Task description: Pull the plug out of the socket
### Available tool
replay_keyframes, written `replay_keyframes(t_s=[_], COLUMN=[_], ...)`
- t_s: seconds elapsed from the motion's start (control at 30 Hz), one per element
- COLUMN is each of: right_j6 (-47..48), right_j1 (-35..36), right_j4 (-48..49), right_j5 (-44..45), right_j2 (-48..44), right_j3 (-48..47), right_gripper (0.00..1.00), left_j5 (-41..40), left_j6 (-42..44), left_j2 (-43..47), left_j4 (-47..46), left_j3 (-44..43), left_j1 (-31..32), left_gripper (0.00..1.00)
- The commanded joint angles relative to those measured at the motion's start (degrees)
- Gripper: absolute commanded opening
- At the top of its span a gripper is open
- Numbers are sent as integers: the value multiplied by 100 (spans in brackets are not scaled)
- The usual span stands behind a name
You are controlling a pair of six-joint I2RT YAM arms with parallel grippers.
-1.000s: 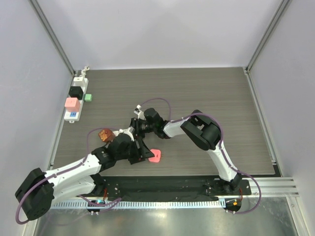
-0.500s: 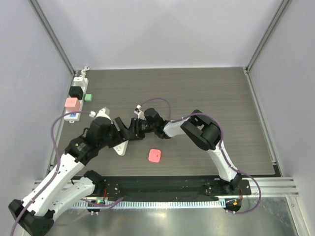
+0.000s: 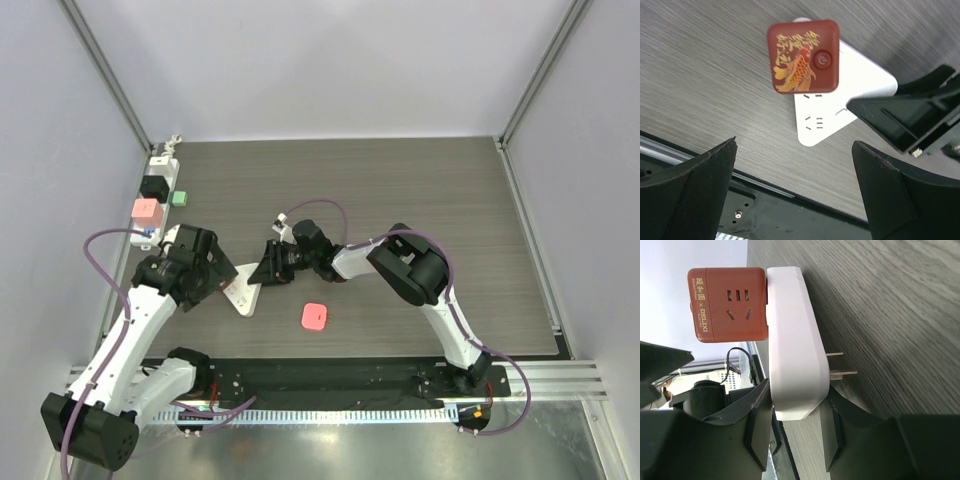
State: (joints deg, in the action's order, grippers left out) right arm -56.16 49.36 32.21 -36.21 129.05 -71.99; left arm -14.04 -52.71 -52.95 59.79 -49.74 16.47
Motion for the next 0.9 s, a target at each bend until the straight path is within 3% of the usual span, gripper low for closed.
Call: replay_keyframes(t_s=[0.0,0.2,0.33,0.57,0.87], right_j6=[334,325,308,307,299], right_j1=[-23,-15,-23,-32,-32], right_j4=[-478,-496,-487,-479,-496], right_j5=[149,131,88,87,87], right_j2=[225,217,217,208,225], right_j3=[106,97,88,88,79], right_gripper=[1,1,1,1,1], left_j5=[-354,-152,567,1061,411], left_j6=[-275,-117,129,-11,-187], left_j2=[-13,-408,-769,-989,-954], left_j4=[-28,-510,-899,-1452,-1356], left_j3=[-247,-247,-238,103,192], left_j1=[-187,-583,-1065,-1225,-1251], left_gripper=[97,97,95,90,86])
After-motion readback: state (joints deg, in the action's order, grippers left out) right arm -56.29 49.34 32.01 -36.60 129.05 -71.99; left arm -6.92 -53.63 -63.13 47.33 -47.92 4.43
